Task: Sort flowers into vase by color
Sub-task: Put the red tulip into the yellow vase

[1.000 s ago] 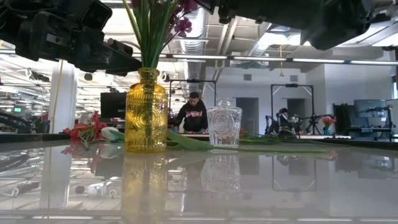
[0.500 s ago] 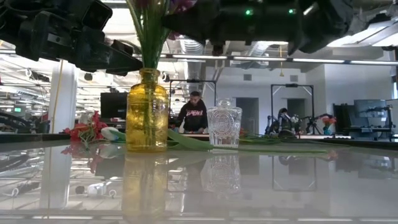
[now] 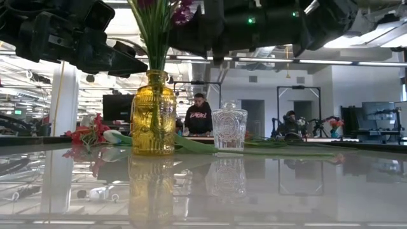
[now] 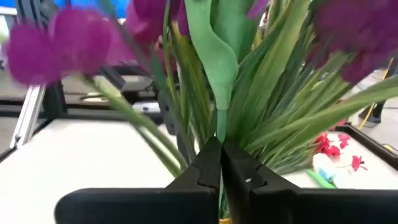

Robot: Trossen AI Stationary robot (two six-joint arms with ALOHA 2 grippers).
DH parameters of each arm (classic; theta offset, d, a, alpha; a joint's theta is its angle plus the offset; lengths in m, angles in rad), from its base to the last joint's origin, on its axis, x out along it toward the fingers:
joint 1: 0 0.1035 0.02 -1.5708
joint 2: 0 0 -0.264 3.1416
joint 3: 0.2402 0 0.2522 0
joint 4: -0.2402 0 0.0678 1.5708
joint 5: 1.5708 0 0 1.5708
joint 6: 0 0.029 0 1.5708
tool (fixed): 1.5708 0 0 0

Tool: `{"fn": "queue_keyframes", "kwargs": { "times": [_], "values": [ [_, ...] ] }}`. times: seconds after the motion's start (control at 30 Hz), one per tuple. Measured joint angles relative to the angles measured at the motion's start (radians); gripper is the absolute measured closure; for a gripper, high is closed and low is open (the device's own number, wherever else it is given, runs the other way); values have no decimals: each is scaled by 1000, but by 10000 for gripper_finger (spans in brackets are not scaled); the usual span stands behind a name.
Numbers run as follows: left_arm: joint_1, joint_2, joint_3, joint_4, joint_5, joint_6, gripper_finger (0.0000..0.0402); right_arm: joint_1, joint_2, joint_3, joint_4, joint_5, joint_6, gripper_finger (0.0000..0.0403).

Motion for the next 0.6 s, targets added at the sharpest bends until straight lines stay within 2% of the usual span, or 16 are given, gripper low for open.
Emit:
{"fn": "queue_keyframes", "kwargs": {
  "times": [0.37,0.6],
  "values": [
    [0,0,0,0,0,-2,288,-8,-5,0,-27,-12,-8,318],
    [0,0,0,-4,0,-3,288,-9,-112,0,-277,-20,12,263]
  ]
}}
